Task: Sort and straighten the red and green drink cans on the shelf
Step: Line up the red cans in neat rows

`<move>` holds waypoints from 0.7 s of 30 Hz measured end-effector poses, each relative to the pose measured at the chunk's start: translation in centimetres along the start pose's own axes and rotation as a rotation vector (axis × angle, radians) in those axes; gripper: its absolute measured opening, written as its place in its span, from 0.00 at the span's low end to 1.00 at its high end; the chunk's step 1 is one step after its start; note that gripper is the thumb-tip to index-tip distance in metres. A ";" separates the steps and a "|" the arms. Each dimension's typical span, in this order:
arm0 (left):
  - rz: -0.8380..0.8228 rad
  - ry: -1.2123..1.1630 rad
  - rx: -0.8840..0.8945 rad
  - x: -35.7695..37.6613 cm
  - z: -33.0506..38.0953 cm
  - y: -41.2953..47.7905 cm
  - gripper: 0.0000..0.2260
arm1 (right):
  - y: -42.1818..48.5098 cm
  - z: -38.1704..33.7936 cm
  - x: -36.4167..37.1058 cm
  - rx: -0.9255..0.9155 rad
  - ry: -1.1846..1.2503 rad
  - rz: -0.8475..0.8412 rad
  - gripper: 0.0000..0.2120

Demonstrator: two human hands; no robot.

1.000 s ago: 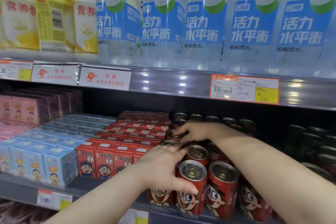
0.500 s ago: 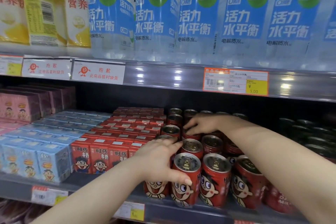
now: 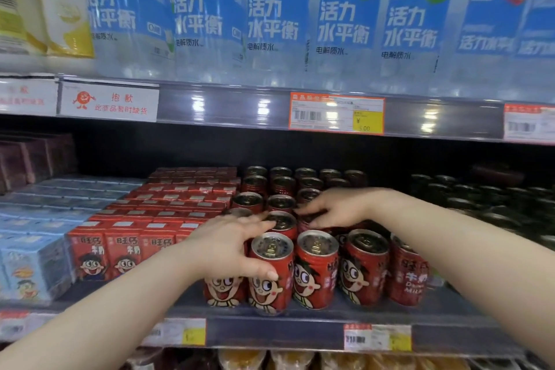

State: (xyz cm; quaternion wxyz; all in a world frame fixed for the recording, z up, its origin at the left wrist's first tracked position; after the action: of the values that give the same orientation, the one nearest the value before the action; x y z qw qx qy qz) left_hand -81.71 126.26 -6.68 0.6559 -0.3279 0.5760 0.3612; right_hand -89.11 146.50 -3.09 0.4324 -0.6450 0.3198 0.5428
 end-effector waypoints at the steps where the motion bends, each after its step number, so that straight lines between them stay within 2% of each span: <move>1: 0.003 -0.004 0.002 0.0 -0.1 0.0 0.42 | -0.3 0.0 -0.1 -0.005 0.016 -0.016 0.24; 5: 0.023 -0.012 0.018 0.1 -0.2 -0.1 0.54 | -1.9 0.0 -0.3 -0.017 0.057 -0.039 0.21; 9: 0.009 -0.079 0.037 -0.9 0.2 0.1 0.56 | -4.7 1.2 -1.8 0.079 0.080 0.177 0.18; 12: 0.081 -0.103 0.056 -1.6 1.4 0.9 0.57 | -6.8 2.0 -1.8 0.122 0.034 0.105 0.21; 16: 0.120 -0.014 0.163 -1.2 4.8 2.4 0.42 | -8.4 2.4 0.1 0.198 -0.027 -0.047 0.33; 18: 0.117 0.044 0.178 -1.2 6.3 3.1 0.37 | -8.6 2.6 0.8 0.211 -0.016 -0.024 0.36; 21: 0.094 0.113 0.161 -1.0 7.4 3.8 0.34 | -9.0 2.7 1.3 0.179 0.015 0.046 0.33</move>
State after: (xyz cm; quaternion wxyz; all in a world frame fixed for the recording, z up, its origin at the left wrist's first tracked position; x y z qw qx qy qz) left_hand -81.21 134.37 -4.80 0.6290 -0.2667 0.6540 0.3248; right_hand -82.05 152.78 -2.57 0.4732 -0.6004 0.3849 0.5172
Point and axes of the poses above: each hand's wrist, its own y-axis towards the middle knuckle, its own x-axis out of the palm, z = x × y, the point moved 2 cm from there along y, towards the middle knuckle, and after that the axes turned 9 degrees about x, right-handed, at the moved point
